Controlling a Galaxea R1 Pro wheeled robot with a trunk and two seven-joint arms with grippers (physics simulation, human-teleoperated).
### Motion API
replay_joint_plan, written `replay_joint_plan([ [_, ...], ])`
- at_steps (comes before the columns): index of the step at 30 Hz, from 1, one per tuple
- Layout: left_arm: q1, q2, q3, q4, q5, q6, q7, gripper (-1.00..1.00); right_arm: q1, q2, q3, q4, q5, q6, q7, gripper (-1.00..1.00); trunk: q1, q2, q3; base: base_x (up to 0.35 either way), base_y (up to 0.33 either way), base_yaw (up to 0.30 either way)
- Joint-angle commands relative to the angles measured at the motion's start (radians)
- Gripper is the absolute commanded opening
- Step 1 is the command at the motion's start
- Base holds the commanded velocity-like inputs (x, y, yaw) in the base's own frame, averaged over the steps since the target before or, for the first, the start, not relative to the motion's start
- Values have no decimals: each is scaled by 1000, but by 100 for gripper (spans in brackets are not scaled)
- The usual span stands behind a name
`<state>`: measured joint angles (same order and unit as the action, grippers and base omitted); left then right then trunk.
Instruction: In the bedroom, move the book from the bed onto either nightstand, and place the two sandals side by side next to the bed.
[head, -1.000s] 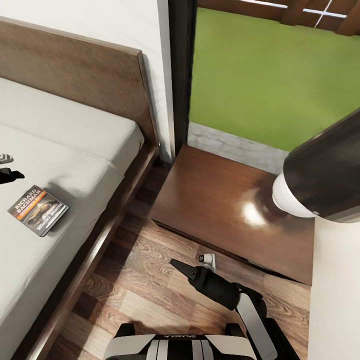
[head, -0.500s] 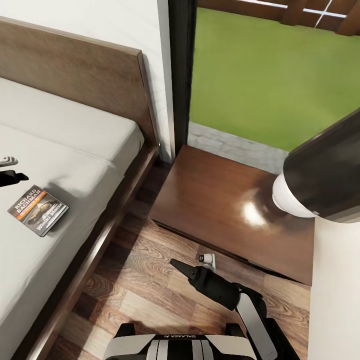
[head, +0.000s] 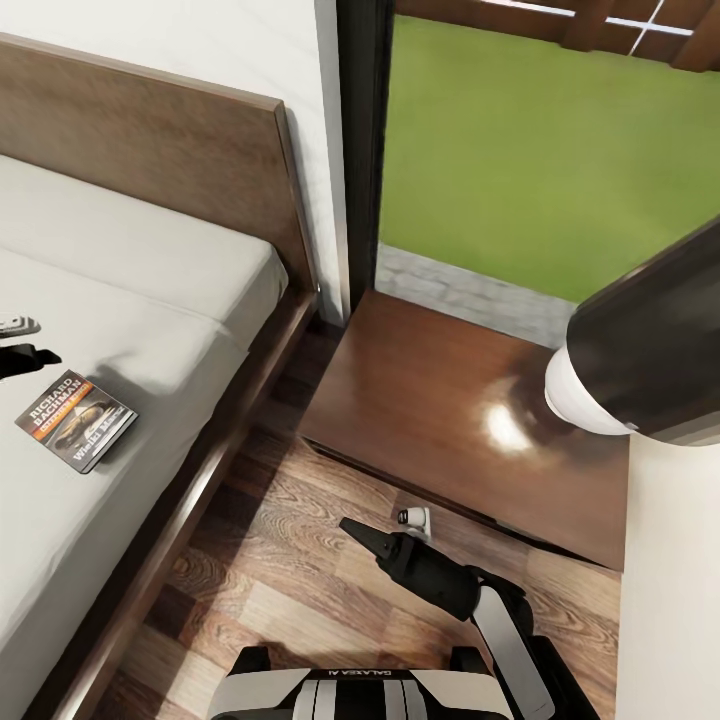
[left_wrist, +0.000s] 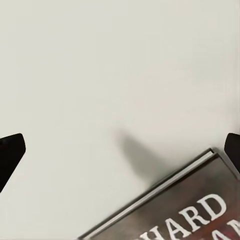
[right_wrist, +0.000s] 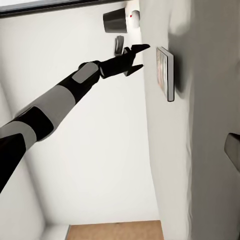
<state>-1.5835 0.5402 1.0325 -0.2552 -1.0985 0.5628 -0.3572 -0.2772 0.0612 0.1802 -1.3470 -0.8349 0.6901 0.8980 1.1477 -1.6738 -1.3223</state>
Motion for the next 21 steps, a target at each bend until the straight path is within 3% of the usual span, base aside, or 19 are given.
replay_joint_plan([
  [1,0,0,7,2,-11,2,-7,100,0,0,0,0,-6,6,-1,100,0,0,0,0,0,0],
  [21,15,4,8,36,-9,-37,-6,100,0,0,-1,0,-6,6,-1,100,0,0,0,0,0,0],
])
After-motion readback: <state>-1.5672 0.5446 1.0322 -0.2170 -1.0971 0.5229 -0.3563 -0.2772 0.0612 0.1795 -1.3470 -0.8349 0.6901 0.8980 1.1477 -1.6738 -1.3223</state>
